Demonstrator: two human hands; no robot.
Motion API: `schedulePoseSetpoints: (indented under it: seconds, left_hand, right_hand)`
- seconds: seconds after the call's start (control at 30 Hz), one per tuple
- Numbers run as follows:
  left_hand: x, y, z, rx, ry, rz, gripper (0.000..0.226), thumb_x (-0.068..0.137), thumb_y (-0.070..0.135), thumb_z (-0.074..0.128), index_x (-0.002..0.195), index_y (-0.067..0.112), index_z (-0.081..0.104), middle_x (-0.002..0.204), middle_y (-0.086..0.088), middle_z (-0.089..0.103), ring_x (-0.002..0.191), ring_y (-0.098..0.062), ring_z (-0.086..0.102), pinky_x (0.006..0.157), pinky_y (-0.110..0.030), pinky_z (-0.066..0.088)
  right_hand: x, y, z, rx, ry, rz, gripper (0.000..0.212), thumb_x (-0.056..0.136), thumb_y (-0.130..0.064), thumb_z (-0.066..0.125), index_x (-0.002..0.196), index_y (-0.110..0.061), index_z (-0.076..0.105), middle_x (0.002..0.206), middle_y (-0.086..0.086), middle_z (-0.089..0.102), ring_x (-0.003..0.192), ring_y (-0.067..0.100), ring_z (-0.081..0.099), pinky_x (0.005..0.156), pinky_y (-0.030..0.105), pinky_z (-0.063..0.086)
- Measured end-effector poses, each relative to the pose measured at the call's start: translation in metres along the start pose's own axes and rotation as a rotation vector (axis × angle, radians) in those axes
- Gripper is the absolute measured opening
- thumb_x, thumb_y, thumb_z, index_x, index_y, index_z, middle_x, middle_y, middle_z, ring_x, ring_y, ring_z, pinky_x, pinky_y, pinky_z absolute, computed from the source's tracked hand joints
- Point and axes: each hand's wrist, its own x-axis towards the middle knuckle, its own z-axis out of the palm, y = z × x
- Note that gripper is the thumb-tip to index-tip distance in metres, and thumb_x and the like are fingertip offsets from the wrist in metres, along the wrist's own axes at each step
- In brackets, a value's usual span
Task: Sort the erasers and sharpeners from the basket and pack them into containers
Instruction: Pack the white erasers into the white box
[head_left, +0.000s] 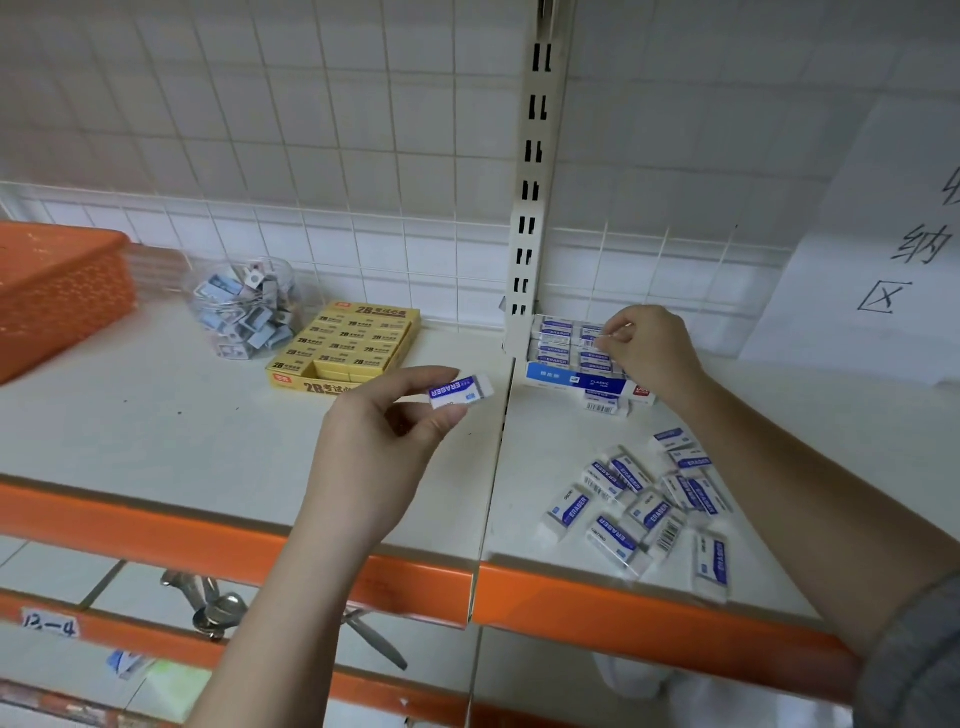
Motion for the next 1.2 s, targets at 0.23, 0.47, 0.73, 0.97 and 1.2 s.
schedulePoseSetpoints:
  seconds: [0.23, 0.47, 0.73, 0.97, 1.2]
  left_hand:
    - [0.001, -0.001, 0.000, -0.293, -0.047, -0.087, 0.022, 0.074, 0.000, 0.072, 0.087, 0.018, 0.069, 0.080, -0.002, 0.071, 0.072, -0.005, 0.063, 0.067, -0.009, 0.049]
    - [0.025, -0.006, 0.013, -0.408, -0.149, -0.198, 0.022, 0.083, 0.002, 0.063, 0.091, 0.021, 0.070, 0.073, 0.005, 0.071, 0.070, -0.003, 0.064, 0.076, -0.017, 0.054]
    - [0.097, 0.017, 0.065, -0.124, -0.351, -0.032, 0.018, 0.082, 0.008, 0.069, 0.100, 0.008, 0.067, 0.074, 0.003, 0.067, 0.063, 0.003, 0.061, 0.062, -0.009, 0.048]
    - [0.150, 0.030, 0.141, 0.154, -0.576, 0.195, 0.023, 0.080, 0.011, 0.072, 0.102, 0.009, 0.071, 0.092, -0.005, 0.070, 0.076, -0.006, 0.061, 0.077, -0.014, 0.051]
    - [0.171, 0.027, 0.179, 0.329, -0.708, 0.337, 0.024, 0.078, 0.008, 0.073, 0.102, 0.005, 0.071, 0.100, -0.012, 0.071, 0.065, 0.004, 0.057, 0.061, 0.002, 0.041]
  right_hand:
    - [-0.018, -0.004, -0.012, 0.057, 0.027, -0.030, 0.020, 0.090, -0.018, 0.063, 0.106, -0.005, 0.063, 0.107, 0.013, 0.068, 0.075, 0.019, 0.062, 0.055, 0.026, 0.051]
    - [-0.068, -0.004, -0.040, 0.040, -0.112, -0.117, 0.009, 0.085, -0.018, 0.068, 0.093, -0.019, 0.071, 0.087, -0.001, 0.071, 0.071, -0.004, 0.060, 0.062, 0.011, 0.044]
    - [-0.129, 0.010, -0.064, 0.076, -0.202, -0.029, 0.011, 0.079, -0.021, 0.074, 0.083, -0.030, 0.068, 0.077, -0.015, 0.067, 0.067, -0.012, 0.059, 0.061, 0.001, 0.041]
    - [-0.165, 0.013, -0.071, 0.050, -0.227, -0.054, 0.015, 0.075, -0.023, 0.078, 0.079, -0.035, 0.069, 0.082, -0.011, 0.068, 0.083, -0.004, 0.058, 0.067, 0.004, 0.040]
    - [-0.187, 0.024, -0.084, 0.034, -0.220, 0.024, 0.019, 0.073, -0.042, 0.076, 0.091, -0.037, 0.072, 0.095, -0.016, 0.067, 0.087, -0.010, 0.057, 0.071, 0.006, 0.039]
